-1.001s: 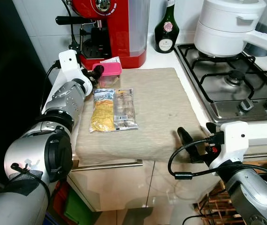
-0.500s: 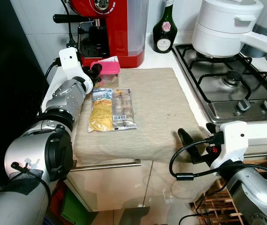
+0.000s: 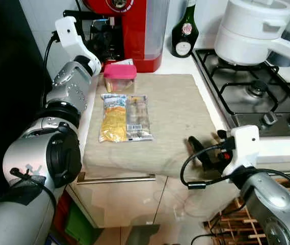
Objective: Restocking fridge
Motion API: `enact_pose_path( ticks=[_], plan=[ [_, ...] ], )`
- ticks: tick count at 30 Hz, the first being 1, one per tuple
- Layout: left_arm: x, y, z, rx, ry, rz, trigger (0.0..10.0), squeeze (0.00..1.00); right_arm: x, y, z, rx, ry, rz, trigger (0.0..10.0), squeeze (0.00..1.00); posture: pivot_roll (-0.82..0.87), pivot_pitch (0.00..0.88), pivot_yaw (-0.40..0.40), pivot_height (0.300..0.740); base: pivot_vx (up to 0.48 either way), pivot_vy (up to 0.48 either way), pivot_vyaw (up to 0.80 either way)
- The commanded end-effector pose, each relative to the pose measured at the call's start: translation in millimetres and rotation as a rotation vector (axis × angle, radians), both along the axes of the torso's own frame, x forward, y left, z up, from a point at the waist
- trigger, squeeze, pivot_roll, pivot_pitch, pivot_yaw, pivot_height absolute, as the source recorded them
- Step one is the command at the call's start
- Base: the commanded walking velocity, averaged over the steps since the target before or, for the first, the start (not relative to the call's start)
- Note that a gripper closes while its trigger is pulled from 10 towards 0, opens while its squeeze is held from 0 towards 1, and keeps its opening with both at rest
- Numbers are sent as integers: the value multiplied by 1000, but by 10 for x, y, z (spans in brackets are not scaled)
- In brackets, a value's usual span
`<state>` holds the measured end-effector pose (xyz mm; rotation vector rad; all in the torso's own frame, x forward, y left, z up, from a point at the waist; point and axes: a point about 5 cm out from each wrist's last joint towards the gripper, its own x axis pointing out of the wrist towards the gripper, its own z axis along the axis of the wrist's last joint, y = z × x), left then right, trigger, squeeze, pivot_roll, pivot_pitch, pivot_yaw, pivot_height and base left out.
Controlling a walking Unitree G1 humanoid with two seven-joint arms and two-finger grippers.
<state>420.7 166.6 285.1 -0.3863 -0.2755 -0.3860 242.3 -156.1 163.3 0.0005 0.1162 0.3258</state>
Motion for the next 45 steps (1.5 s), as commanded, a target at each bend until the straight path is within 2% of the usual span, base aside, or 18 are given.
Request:
enact_pose_path(
  ticks=[1, 2, 3, 5, 7, 8, 9, 11, 12, 14, 16, 24, 25, 26, 34, 38, 45],
  plan=[
    [-35, 23, 7, 48, -48, -37, 0, 0, 49, 29, -6, 5, -14, 7, 10000, 0, -283, 0, -2, 740, 0, 0, 0],
    [-35, 23, 7, 48, -48, -37, 0, 0, 49, 29, -6, 5, -14, 7, 10000, 0, -283, 0, -2, 740, 0, 0, 0],
    [-64, 26, -35, 118, -78, -55, 0, 0, 71, 41, -9, 8, -21, 10, 10000, 0, -273, 0, -4, 740, 0, 0, 0],
    [-64, 26, -35, 118, -78, -55, 0, 0, 71, 41, -9, 8, -21, 10, 10000, 0, -273, 0, -4, 740, 0, 0, 0],
    [-82, 166, -69, 316, -104, 72, 314, 0, 111, 58, -16, 10, -28, 13, 10000, 0, -259, 0, -7, 740, 0, 0, 0],
    [-90, 212, -74, 366, -111, 106, 4471, 0, 114, 62, -22, 10, -32, 15, 10000, 0, -259, 0, -7, 740, 0, 0, 0],
    [-91, 268, -77, 371, -102, 140, 10000, 0, 122, 66, -28, 11, -34, 17, 10000, 0, -255, 0, -7, 740, 0, 0, 0],
    [-94, 318, -92, 388, -91, 157, 10000, 0, 142, 75, -34, 15, -38, 19, 10000, 0, -253, 0, -6, 740, 0, 0, 0],
    [-91, 343, -121, 420, -71, 173, 10000, 1000, 144, 79, -29, 17, -41, 20, 10000, 0, -254, 0, -4, 740, 0, 0, 0],
    [-91, 398, -209, 495, -22, 195, 10000, 1000, 146, 85, -25, 21, -47, 20, 10000, 0, -257, 0, 1, 740, 0, 0, 0],
    [-92, 424, -249, 523, -2, 205, 10000, 1000, 137, 83, -25, 22, -48, 20, 10000, 0, -261, 0, 3, 740, 0, 0, 0],
    [-72, 436, -381, 565, 85, 235, 10000, 1000, 18, 28, -56, 12, -33, 3, 10000, 0, -296, 13, 9, 740, 0, 0, 0],
    [-63, 418, -408, 573, 107, 242, 10000, 604, -7, 21, -63, 8, -27, 2, 10000, 0, -306, 24, 9, 740, 0, 0, 0],
    [-56, 401, -427, 577, 123, 246, 10000, 0, -30, 16, -67, 6, -23, 2, 10000, 0, -309, 28, 9, 740, 0, 0, 0],
    [-33, 323, -545, 570, 201, 292, 10000, 0, -179, -40, -84, -13, 3, -20, 10000, 0, -366, 57, 21, 740, 0, 0, 0],
    [-23, 227, -601, 567, 221, 290, 10000, 0, -283, -92, -65, -24, 11, -38, 10000, 0, -399, 72, 22, 740, 0, 0, 0],
    [-22, -10, -736, 542, 260, 214, 10000, 0, -332, -102, -68, -32, 29, -49, 10000, 0, -406, 84, 26, 740, 0, 0, 0]
  ],
)
